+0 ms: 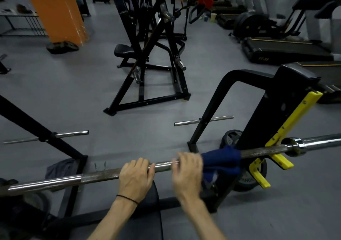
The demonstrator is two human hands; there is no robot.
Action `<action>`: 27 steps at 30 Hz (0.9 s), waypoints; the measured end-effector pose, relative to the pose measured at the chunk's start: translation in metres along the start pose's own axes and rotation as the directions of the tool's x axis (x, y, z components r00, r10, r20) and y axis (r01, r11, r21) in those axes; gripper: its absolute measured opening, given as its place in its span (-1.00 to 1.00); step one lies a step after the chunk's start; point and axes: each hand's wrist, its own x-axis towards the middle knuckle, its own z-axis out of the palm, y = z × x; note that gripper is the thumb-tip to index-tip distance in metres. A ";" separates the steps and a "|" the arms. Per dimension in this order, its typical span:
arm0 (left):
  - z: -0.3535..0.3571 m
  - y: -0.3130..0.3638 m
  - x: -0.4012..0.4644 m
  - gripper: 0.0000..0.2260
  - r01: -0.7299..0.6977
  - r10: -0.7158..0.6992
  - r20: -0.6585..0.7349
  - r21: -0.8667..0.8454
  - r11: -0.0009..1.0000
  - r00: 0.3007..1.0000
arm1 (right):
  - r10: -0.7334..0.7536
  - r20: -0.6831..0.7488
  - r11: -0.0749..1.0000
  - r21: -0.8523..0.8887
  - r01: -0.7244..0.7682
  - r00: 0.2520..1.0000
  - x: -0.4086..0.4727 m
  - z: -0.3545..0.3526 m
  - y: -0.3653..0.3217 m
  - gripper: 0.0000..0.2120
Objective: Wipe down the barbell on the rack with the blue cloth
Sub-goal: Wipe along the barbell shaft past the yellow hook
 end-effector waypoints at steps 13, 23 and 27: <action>-0.010 0.008 0.006 -0.63 0.027 -0.027 0.099 0.002 1.000 0.995 | 0.019 -0.021 0.995 -0.096 -0.021 1.000 0.015 -0.014 0.025 -0.71; -0.030 0.001 0.049 -0.50 -0.163 0.075 0.534 0.120 0.979 0.842 | -0.154 0.104 0.952 -0.252 0.176 0.983 0.047 -0.060 0.116 -0.52; -0.031 -0.003 0.078 -0.72 0.184 -0.041 0.874 -0.056 0.981 0.483 | 0.060 -0.025 0.975 -0.211 -0.064 0.998 0.040 -0.038 0.066 -0.57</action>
